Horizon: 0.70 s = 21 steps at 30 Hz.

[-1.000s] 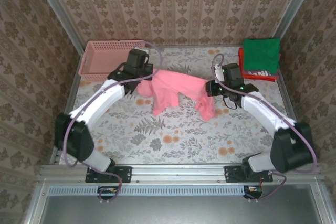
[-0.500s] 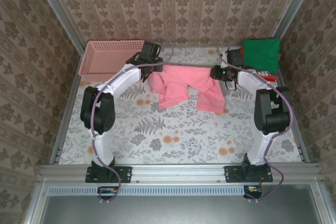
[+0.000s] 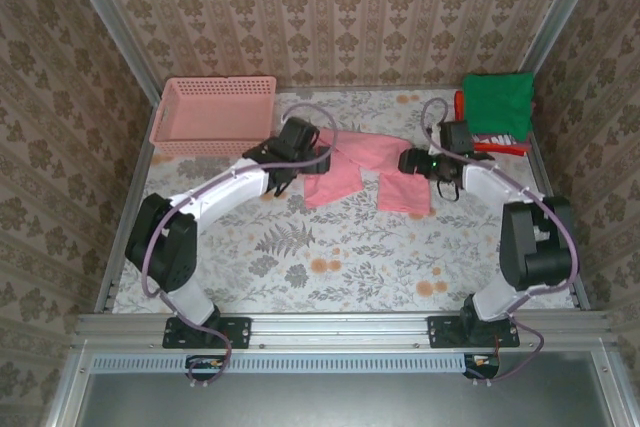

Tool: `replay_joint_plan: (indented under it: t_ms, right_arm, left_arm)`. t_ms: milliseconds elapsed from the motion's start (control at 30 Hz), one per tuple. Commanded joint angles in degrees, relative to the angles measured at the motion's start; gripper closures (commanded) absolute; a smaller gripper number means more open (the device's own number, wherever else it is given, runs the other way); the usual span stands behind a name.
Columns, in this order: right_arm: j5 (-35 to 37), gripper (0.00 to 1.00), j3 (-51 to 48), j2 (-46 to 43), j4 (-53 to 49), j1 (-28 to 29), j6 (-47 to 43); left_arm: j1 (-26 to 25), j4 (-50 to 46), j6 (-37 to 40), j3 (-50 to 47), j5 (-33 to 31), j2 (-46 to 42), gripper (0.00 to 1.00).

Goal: Fold and stack the t-shirts

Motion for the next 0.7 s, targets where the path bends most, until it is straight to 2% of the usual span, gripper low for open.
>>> replay_joint_plan:
  t_ms: [0,200,333,533,600,667]
  right_arm:
    - [3.5,0.2,-5.4,-4.2,0.8,3.2,2.6]
    - [4.0,0.21,-8.7,-4.9,2.0,8.1,4.5]
    - [5.0,0.23,-6.5,-0.5,0.2,11.0,3.2]
    - [11.4,0.47,-2.8,4.5,-3.5,14.6,4.4]
    - [13.4,0.5,-1.8,5.5,-4.2,15.5,4.2]
    - [14.1,0.5,-0.9,7.0,-4.6,16.0,4.1]
  left_arm:
    - [-0.6,1.7,-11.4,-5.2,-2.8,-0.5,0.11]
    - [-0.7,3.2,-17.3,-5.9,1.1,4.2,0.35]
    - [-0.3,3.9,-19.4,-4.3,5.2,8.1,0.38]
    - [-0.2,4.8,-20.6,-3.1,7.3,12.9,0.46]
    - [0.3,5.2,-21.4,-3.2,9.0,14.1,0.49]
    - [0.5,5.7,-21.9,-3.5,9.3,14.8,0.56]
